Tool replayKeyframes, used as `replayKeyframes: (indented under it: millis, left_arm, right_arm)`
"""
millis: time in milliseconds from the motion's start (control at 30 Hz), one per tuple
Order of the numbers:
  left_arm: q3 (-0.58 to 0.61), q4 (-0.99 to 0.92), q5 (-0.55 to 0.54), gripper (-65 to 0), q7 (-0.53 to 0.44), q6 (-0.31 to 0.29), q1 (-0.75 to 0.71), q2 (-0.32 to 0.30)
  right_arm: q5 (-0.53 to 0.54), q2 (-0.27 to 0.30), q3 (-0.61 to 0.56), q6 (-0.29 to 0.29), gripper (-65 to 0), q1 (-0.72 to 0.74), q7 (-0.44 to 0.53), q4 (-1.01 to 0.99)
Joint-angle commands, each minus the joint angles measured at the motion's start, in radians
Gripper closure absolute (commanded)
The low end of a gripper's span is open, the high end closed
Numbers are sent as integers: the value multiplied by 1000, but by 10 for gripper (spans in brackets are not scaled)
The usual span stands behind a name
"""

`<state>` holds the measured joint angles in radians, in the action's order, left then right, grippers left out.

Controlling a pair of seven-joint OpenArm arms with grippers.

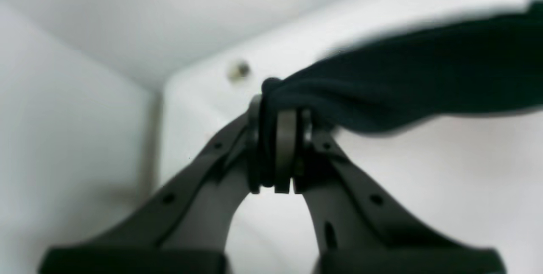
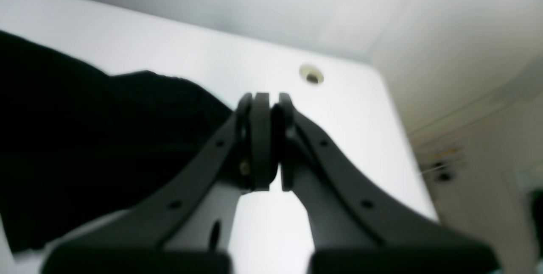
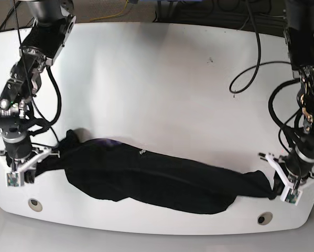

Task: Layout the t-shirt on the table in an organized manner, then fold the t-shirt properly
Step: 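Drag the shirt across the table toward the arm bases with both grippers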

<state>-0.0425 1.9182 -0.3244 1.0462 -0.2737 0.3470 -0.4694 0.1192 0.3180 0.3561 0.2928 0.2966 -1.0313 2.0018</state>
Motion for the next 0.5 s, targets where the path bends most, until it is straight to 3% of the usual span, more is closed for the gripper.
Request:
replayKeyframes:
  millis: [0, 467]
  left_arm:
    - [-40, 23, 8, -27, -31, 9, -62, -9]
    - [-158, 23, 8, -26, -34, 9, -451, 42]
  right_arm:
    - [63, 25, 64, -10, 0, -63, 27, 17]
    - [196, -43, 182, -10, 0, -380, 26, 14]
